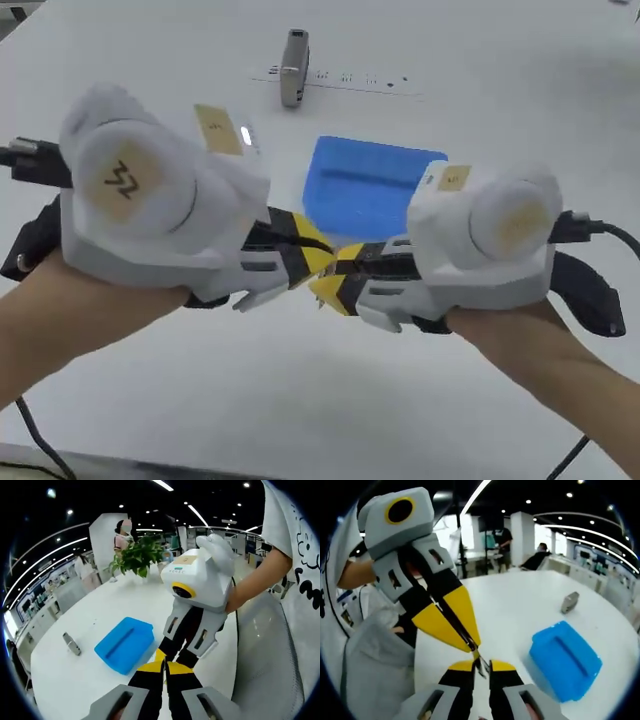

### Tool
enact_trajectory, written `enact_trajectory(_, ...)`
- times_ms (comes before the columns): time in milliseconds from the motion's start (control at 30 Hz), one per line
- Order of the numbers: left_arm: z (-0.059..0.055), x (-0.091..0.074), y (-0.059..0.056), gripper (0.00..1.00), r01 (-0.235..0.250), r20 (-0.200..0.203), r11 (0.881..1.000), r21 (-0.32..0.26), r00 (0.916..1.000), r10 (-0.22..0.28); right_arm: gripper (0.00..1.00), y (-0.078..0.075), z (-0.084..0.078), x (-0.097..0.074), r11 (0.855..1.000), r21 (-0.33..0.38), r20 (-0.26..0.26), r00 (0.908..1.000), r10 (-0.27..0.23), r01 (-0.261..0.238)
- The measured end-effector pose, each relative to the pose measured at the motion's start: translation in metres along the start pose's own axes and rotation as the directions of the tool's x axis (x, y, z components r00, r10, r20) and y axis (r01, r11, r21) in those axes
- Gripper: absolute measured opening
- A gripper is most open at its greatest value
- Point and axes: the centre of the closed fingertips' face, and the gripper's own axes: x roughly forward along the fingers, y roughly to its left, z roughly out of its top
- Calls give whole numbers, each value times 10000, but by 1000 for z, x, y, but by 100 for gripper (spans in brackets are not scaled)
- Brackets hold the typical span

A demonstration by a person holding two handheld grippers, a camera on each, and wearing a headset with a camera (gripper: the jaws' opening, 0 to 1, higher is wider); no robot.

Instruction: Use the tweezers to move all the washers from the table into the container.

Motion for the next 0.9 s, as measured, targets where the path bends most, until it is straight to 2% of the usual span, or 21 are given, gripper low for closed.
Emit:
enact_trajectory(167, -3, 9, 15, 0, -97, 7, 9999, 35, 10000, 97, 7, -14, 1, 9, 9999, 112, 27, 10000, -59, 59)
enact_trajectory(367, -11, 17, 27, 0, -122, -144, 9998, 144, 9998, 124, 7, -27, -2, 21, 9999, 131, -18, 9999, -100, 100)
enact_trajectory(667, -19, 27, 34, 0, -13, -280, 9999, 130, 9996, 17, 7, -35, -10, 31, 10000, -9, -251, 9997, 38, -38)
enact_trajectory(900, -15, 28, 37, 0, 28, -258, 9996, 263, 9997, -21, 7, -40, -6, 27, 10000, -48, -142, 9999, -57, 56)
